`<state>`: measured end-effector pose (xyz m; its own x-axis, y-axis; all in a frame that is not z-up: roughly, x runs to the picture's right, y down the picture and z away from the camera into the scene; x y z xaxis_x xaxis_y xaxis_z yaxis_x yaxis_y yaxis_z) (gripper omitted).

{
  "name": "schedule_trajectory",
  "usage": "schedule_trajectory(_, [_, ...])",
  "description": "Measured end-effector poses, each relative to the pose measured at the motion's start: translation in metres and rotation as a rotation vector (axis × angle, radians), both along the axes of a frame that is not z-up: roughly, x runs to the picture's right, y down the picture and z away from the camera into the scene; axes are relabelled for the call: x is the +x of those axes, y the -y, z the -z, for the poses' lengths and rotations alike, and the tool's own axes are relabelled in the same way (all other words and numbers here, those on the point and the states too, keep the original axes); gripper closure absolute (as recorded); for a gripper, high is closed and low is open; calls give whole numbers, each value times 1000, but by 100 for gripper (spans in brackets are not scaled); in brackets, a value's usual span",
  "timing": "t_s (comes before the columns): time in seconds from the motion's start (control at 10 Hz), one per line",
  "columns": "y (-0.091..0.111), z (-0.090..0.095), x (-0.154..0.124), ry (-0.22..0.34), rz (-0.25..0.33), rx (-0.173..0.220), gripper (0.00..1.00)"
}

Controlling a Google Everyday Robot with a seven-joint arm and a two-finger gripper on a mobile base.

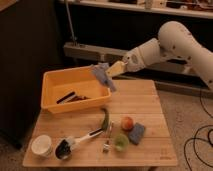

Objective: Place towel in paper cup

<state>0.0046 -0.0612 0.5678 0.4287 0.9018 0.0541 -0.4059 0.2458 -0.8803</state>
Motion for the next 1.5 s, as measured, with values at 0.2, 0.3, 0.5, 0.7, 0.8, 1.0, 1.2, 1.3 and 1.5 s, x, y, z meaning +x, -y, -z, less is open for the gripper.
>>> schedule_trajectory(0.2, [-14, 24, -43, 41, 81, 109, 100])
schedule_trajectory(0.3, [-16, 28, -48, 46, 91, 121, 100])
schedule_trajectory(0.5, [-17, 27, -48, 46, 91, 120, 100])
schedule_trajectory(0.7, [-15, 27, -48, 48, 97, 125, 100])
schedule_trajectory(0.8, [-12, 29, -56, 90, 138, 145, 100])
schedule_trajectory(1.0, [-6, 28, -78, 166, 214, 189, 100])
schedule_trajectory(1.2, [3, 26, -131, 287, 343, 253, 100])
schedule_trajectory(1.3, [5, 27, -158, 346, 405, 288, 100])
schedule_trajectory(1.5, [-3, 36, -217, 465, 526, 348, 100])
